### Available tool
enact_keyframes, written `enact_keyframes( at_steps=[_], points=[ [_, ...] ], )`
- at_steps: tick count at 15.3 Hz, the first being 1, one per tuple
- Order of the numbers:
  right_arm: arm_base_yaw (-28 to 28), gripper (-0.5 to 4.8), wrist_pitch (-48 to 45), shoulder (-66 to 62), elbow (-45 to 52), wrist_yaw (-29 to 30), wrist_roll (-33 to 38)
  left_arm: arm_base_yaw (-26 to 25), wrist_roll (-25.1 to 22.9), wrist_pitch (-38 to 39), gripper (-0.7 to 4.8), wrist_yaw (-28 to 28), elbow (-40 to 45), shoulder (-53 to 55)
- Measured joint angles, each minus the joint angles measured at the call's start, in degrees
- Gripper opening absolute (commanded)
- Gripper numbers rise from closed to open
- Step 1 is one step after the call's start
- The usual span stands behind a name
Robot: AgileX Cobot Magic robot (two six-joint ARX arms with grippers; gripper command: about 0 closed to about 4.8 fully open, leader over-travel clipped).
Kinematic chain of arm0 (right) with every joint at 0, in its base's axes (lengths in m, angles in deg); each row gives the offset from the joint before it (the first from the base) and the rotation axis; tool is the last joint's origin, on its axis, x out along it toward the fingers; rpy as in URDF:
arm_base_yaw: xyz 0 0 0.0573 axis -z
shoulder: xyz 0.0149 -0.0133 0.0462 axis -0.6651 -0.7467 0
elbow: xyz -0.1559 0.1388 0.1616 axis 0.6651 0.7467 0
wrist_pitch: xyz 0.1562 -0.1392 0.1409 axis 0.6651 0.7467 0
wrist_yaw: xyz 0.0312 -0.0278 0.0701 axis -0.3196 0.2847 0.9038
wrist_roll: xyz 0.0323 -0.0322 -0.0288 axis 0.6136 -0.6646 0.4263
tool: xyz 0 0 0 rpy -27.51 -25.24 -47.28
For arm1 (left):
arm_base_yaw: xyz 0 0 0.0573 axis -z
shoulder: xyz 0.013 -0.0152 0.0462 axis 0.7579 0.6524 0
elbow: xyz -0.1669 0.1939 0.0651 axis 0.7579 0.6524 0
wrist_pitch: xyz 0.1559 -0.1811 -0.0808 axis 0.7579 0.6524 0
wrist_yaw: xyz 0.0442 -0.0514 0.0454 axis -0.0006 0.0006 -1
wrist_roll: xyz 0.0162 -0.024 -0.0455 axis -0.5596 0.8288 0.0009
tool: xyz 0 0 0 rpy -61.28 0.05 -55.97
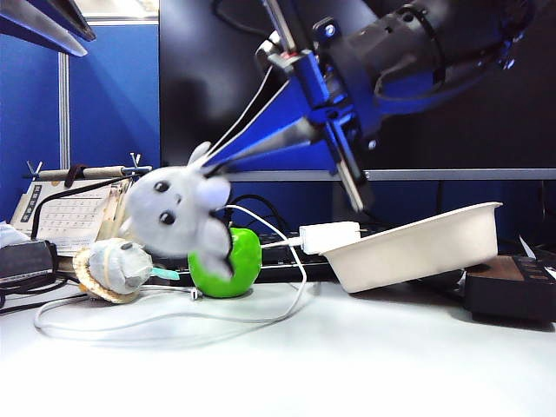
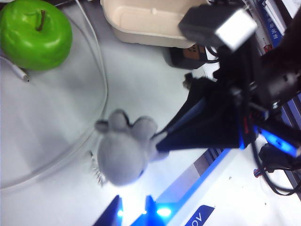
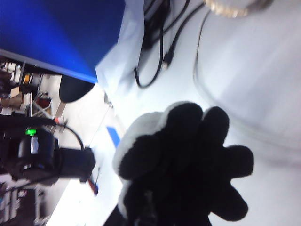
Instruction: Place the tilting octopus upright.
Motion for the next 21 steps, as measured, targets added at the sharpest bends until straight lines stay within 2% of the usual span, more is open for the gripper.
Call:
enact_keyframes(
  at_steps=[5,7,9,11,21],
  points=[
    [-2.12,-0.02,-0.09,-6.29,0.02,1.70,1.44,0.00,-0.76,0.00,0.72,0.00,0.00,-0.04],
    [-3.50,-0.02,-5.14,-7.19,0.02,3.78,3.89,0.00,-1.11,0.02,0.72,0.00,0.00,-0.02],
    [-4.37,-0.02,-15.67,-7.17,-0.02,6.43,9.62,0.00,-1.14,0.02,0.72,0.00,0.00,-0.02],
    [-4.11,-0.02,-20.39,-7.10,-0.15,6.34,13.53,0.00,-1.11,0.02,0.72,0.02,0.00,-0.02],
    [-4.15,-0.02,-19.74,-12.76,-0.11,6.21,14.53,0.00,-1.11,1.01,0.72,0.02,0.00,0.00]
  ],
)
